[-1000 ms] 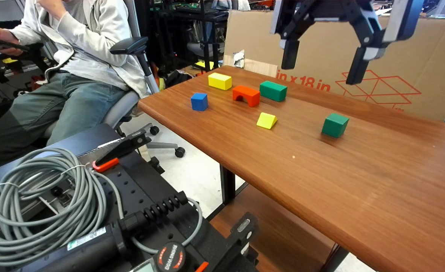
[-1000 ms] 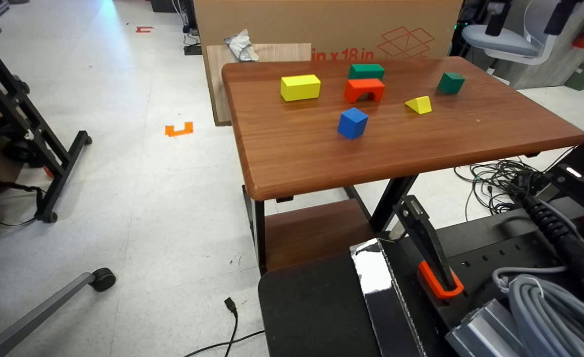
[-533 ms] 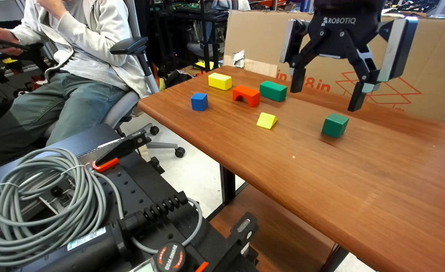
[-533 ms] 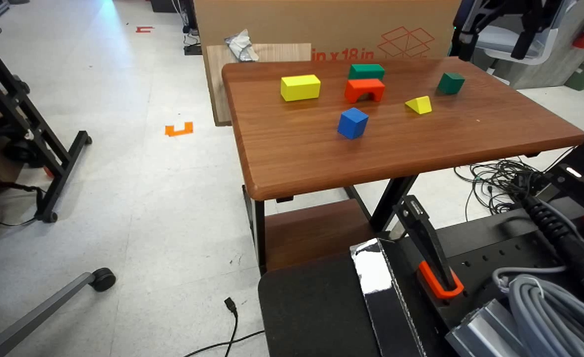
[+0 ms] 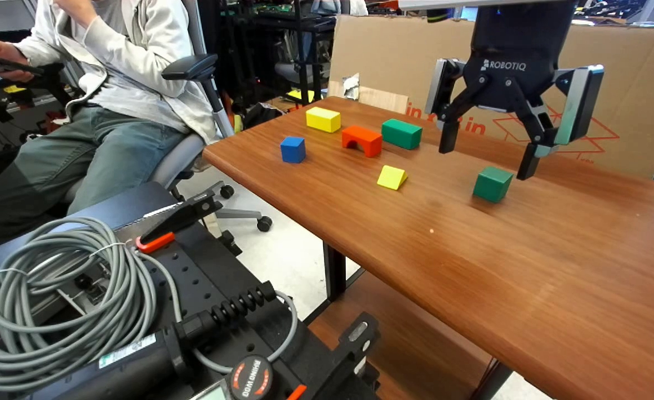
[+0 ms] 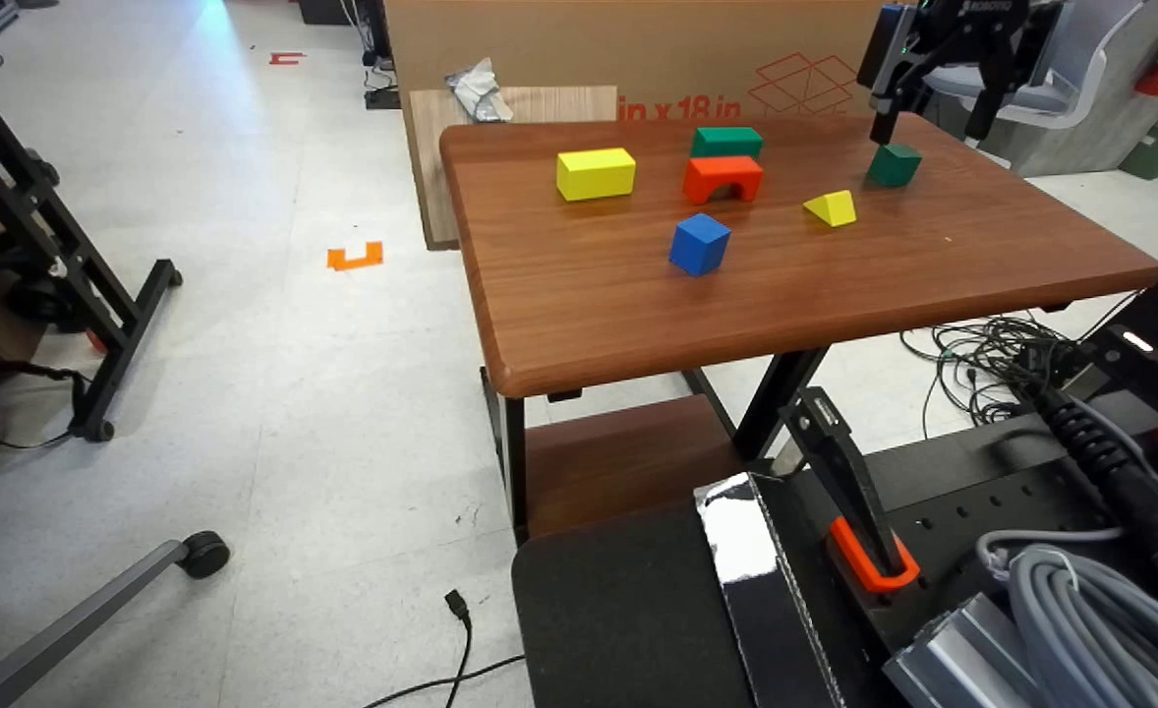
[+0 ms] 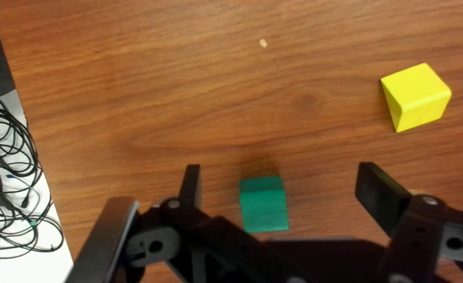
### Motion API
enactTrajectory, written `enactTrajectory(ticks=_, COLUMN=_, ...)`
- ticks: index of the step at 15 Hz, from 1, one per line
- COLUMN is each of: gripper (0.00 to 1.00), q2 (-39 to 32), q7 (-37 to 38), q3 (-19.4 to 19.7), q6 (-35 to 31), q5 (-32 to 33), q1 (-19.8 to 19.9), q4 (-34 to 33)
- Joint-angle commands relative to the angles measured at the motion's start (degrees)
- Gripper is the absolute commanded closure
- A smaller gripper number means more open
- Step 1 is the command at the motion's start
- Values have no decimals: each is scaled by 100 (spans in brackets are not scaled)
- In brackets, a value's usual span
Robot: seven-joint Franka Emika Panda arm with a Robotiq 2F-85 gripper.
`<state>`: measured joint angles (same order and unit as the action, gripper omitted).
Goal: Put the green square block on the green rectangular block, then put the blue block on the green block
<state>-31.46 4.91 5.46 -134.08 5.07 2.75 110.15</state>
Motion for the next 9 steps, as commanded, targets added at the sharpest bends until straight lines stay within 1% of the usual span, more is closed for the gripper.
enactTrajectory(ticks=1, gripper=0, q2=-445, q7=35, q3=-9, q6=74, q5=-52, q1=5, q4=-519)
enactTrajectory(ticks=7, gripper=0, q2=-948, q7=33, q3=-22, q6=208, q5=-111, q1=21, q4=-980)
enactTrajectory(ticks=8, gripper=25, q2=-1003, q7=27, q3=-29, q6=195, q5=-121, q1=21, q4=-1043)
enactTrajectory(ticks=9, gripper=26, q2=-1031, q7=19, q3=-36, q6=192, q5=-128, q1=20, q4=-1087)
